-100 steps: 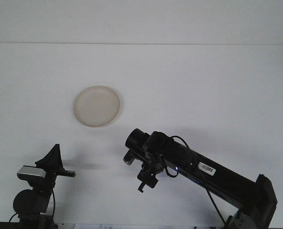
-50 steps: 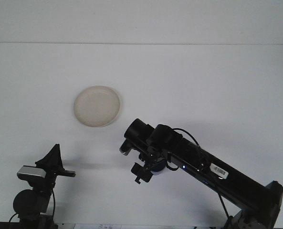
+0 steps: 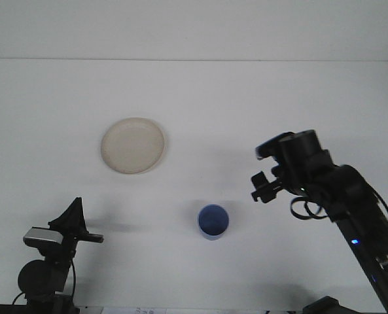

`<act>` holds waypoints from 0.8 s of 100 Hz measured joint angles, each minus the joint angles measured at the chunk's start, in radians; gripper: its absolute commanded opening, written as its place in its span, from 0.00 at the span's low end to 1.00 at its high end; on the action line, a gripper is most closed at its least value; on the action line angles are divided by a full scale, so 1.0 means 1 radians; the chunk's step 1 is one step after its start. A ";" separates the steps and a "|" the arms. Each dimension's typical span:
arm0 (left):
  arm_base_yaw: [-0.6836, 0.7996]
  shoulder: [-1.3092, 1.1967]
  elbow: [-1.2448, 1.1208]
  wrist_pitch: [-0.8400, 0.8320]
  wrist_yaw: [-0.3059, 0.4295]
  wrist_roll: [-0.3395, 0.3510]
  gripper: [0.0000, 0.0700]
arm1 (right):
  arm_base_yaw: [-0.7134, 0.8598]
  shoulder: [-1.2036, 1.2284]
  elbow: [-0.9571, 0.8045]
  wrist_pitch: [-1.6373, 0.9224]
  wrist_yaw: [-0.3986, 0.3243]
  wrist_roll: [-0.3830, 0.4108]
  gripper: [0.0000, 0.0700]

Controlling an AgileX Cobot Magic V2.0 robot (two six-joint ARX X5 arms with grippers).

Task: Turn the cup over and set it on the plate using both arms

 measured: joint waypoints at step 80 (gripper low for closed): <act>0.000 0.000 0.000 0.000 0.000 0.000 0.02 | -0.265 -0.761 -0.615 0.359 0.000 0.171 0.00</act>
